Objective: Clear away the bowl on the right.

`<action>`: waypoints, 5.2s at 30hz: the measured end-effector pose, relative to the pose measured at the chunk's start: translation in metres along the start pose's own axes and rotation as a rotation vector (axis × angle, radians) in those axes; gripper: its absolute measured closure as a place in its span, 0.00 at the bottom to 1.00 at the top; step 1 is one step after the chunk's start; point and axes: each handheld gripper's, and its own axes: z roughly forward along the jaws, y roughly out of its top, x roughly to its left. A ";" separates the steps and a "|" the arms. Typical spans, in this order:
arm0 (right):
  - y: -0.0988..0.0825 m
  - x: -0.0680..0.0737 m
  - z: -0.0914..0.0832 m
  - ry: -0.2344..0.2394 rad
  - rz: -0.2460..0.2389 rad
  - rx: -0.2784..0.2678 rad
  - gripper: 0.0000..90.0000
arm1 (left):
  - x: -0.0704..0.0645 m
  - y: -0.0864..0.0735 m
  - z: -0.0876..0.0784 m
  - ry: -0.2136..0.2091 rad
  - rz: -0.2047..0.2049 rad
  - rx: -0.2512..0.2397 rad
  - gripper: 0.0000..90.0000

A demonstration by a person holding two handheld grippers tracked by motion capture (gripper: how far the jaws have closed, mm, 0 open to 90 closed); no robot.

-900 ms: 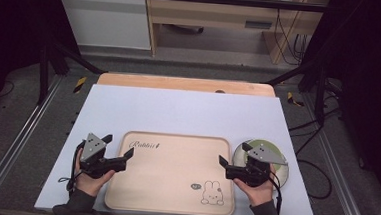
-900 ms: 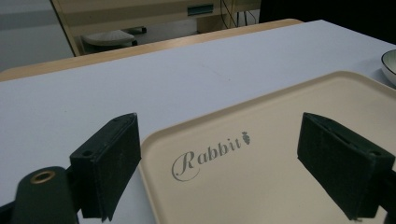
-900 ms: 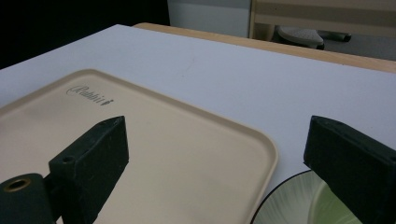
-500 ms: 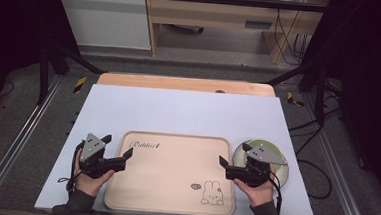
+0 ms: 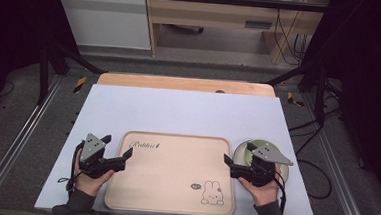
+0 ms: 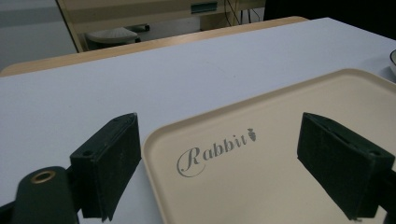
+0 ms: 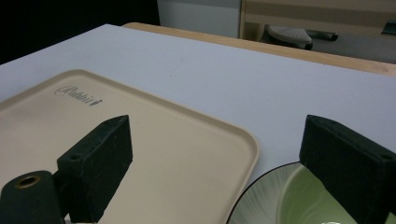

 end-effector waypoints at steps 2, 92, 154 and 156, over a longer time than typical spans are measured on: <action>0.000 -0.001 -0.001 -0.006 0.004 0.000 0.12 | 0.000 0.000 0.000 0.000 -0.001 0.000 0.15; -0.014 -0.088 -0.035 -0.315 0.128 0.181 0.47 | 0.002 -0.003 0.003 0.007 0.001 0.015 0.15; -0.021 -0.113 -0.013 -0.296 0.296 0.434 0.88 | -0.001 -0.005 0.009 -0.001 0.015 0.039 0.15; -0.021 -0.113 -0.013 -0.295 0.293 0.436 0.88 | -0.001 -0.005 0.009 -0.001 0.015 0.038 0.15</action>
